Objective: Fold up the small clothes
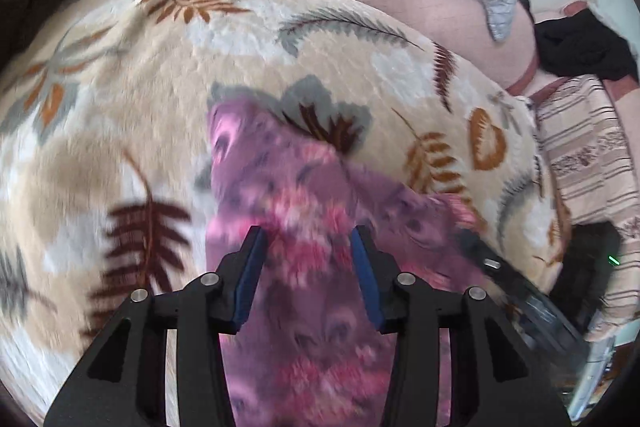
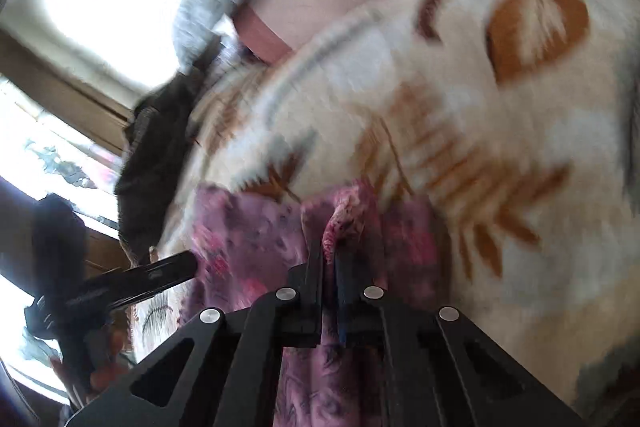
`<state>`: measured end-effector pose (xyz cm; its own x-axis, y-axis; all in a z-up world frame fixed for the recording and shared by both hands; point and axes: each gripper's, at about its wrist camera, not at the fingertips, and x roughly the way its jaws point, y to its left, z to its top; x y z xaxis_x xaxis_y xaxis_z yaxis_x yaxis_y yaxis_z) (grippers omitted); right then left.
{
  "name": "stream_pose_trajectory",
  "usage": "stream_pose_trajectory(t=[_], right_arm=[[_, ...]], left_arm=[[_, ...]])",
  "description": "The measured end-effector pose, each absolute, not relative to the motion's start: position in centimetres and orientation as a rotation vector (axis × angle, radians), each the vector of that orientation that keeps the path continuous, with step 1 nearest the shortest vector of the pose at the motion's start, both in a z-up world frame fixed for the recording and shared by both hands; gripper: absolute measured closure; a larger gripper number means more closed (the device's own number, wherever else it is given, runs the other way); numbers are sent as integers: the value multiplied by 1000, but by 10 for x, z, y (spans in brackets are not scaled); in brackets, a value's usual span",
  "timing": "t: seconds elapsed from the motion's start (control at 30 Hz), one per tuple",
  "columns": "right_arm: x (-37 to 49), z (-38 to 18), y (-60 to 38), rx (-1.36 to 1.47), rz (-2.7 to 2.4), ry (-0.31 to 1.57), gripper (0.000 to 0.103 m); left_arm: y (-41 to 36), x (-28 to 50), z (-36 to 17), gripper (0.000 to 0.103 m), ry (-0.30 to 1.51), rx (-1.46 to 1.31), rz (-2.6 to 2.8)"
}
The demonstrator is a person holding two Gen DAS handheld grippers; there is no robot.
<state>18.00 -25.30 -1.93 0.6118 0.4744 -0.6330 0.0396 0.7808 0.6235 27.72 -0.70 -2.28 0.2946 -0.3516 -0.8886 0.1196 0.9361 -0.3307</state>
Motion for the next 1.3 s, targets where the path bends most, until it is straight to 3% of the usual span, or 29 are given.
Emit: stream_pose_trajectory(t=[0.13, 0.2, 0.27, 0.4, 0.47, 0.57, 0.6, 0.63, 0.7, 0.77, 0.9, 1.1, 1.3], right_arm=[[186, -57, -262, 633, 221, 992, 100], [184, -57, -266, 647, 234, 974, 100], [182, -47, -266, 619, 202, 993, 85], [157, -8, -260, 550, 286, 878, 85], [148, 2, -252, 516, 331, 843, 85], [148, -11, -232, 435, 347, 918, 85], [151, -30, -222, 369, 327, 1022, 86], [151, -41, -218, 329, 308, 1078, 92], [144, -35, -217, 315, 296, 1032, 93], [135, -19, -216, 314, 272, 1051, 85], [95, 3, -206, 303, 372, 1017, 83], [79, -22, -189, 255, 321, 1076, 83], [47, 18, -188, 228, 364, 1036, 78]], left_arm=[[-6, 300, -56, 51, 1268, -195, -255], [1, 304, -58, 51, 1267, -238, -257], [4, 300, -49, 51, 1277, -232, -270], [15, 264, -21, 51, 1209, -206, -303], [20, 243, -17, 43, 1199, -208, -309], [20, 223, -32, 43, 1220, -217, -297], [16, 221, -42, 43, 1253, -195, -285], [13, 217, -53, 42, 1285, -174, -281], [17, 207, -48, 40, 1274, -179, -276], [21, 195, -31, 41, 1255, -162, -294], [22, 157, -9, 39, 1191, -78, -347], [11, 131, -43, 25, 1235, 3, -345], [30, 117, -16, 26, 1247, -51, -352]])
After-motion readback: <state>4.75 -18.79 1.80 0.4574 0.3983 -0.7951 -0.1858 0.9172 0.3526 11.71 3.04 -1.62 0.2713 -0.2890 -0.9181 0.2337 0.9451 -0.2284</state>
